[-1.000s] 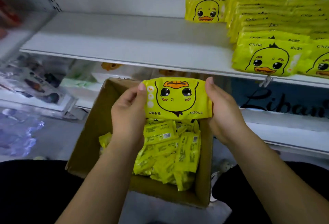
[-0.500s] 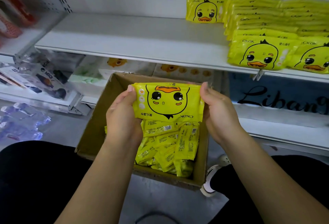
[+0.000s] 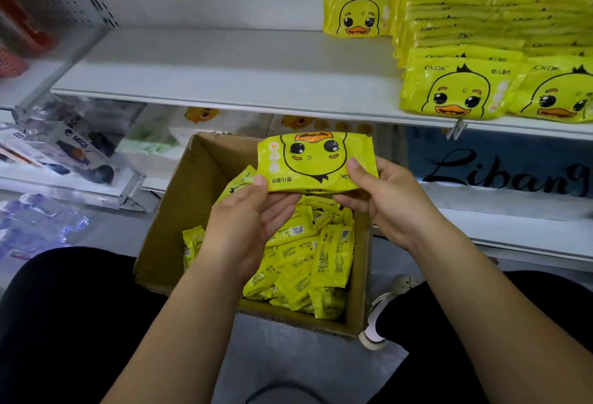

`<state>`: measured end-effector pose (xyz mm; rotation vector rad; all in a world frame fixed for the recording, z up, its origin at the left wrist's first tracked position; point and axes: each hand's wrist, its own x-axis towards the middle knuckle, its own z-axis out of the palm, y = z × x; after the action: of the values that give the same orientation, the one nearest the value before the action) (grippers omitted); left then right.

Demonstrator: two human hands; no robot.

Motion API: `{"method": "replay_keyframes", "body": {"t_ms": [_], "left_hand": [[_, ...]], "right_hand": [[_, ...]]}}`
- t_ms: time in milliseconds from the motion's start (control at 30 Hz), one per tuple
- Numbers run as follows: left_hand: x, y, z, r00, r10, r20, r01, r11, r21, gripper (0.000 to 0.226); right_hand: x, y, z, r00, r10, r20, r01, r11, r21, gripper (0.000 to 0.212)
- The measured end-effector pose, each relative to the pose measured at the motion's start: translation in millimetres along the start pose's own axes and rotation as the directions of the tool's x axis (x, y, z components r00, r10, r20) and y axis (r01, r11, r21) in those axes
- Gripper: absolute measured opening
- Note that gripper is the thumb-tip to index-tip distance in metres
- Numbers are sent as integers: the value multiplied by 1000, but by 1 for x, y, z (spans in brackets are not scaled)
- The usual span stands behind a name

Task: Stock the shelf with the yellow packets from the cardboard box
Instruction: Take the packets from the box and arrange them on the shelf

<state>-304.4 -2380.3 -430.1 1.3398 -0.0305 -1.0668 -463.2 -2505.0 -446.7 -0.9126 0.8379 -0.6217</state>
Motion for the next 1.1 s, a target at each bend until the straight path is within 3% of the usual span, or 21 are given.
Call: {"method": "replay_keyframes", "body": {"t_ms": [133, 267, 400, 467, 533, 633, 700, 800, 900, 1033, 1100], "left_hand": [[3, 4, 1, 994, 80, -71, -85, 994, -73, 21], [2, 9, 0, 983, 136, -119, -143, 989, -46, 18], [0, 11, 1, 970, 185, -159, -201, 975, -92, 18], [-1, 13, 0, 961, 251, -117, -259, 965, -51, 22], [0, 16, -4, 947, 319, -44, -317, 947, 49, 26], [3, 23, -11, 913, 404, 48, -403, 880, 254, 24], [0, 25, -11, 894, 432, 122, -444, 813, 376, 21], [-7, 23, 1, 875, 422, 238, -484, 752, 448, 20], [-10, 19, 10, 890, 391, 233, -454, 802, 388, 17], [-1, 13, 4, 938, 237, 252, -326, 849, 415, 55], [2, 9, 2, 947, 153, 283, -277, 836, 474, 55]], "right_hand": [[-5, -2, -5, 986, 80, 143, -78, 997, -25, 28], [-6, 1, -5, 975, 59, 214, -30, 990, -136, 41], [-9, 1, 2, 972, -11, 233, 71, 965, -250, 21], [-7, 2, 1, 971, -7, 238, 83, 946, -312, 24], [-3, 3, -6, 982, -15, 188, 87, 921, -379, 41], [3, -1, -18, 994, -86, 61, 105, 859, -501, 90], [3, -4, -16, 989, -110, 102, 148, 818, -555, 104], [1, -2, -3, 967, -6, 253, 140, 845, -516, 72], [-1, 1, 4, 964, -6, 265, 124, 893, -432, 37], [6, -1, 3, 991, -48, 123, 70, 980, -187, 41], [10, -3, 5, 996, -29, 80, 31, 999, -20, 50]]}}
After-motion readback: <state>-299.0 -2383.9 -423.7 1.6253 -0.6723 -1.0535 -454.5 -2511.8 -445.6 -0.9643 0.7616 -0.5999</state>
